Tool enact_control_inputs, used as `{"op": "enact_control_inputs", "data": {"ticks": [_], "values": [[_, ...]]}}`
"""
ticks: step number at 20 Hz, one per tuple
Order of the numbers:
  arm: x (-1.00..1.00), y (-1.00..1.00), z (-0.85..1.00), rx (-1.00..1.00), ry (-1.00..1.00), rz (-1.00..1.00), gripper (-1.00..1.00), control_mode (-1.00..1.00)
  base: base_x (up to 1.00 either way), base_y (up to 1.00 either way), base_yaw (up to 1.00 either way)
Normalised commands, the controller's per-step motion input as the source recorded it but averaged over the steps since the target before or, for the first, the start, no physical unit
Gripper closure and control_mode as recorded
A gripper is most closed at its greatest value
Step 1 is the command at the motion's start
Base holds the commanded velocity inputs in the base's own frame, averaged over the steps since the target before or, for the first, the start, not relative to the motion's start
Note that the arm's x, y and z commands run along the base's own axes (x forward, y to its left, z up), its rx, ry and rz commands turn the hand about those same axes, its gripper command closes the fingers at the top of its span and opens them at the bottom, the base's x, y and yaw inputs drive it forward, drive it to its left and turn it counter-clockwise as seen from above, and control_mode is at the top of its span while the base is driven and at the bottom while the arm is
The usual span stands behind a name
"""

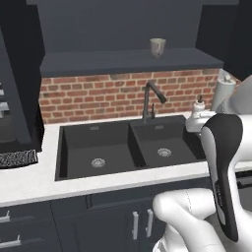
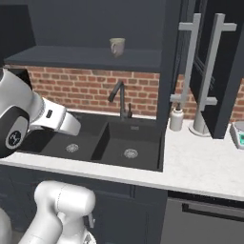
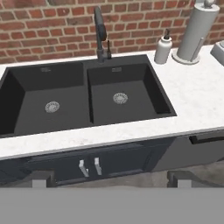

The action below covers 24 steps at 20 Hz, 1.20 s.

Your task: Gather all objects into one cabinet and sort the glasses and bowls to opposite sides.

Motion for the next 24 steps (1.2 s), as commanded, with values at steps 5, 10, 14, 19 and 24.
{"op": "enact_control_inputs", "data": {"ticks": [5,10,14,19,24], "values": [[0.0,0.0,0.0,0.0,0.0,0.0,-1.0,1.0,0.62,0.0,-0.07],[0.0,0.0,0.0,0.0,0.0,0.0,-1.0,1.0,0.37,-0.08,-0.03],[0.0,0.0,0.0,0.0,0.0,0.0,-1.0,1.0,0.3,-0.13,0.0],[0.11,-0.02,0.0,0.0,-0.01,0.0,-1.0,-1.0,0.19,-0.03,0.0],[0.07,0.01,0.16,0.0,-0.25,0.01,-1.0,-1.0,0.0,0.0,0.0]]}}
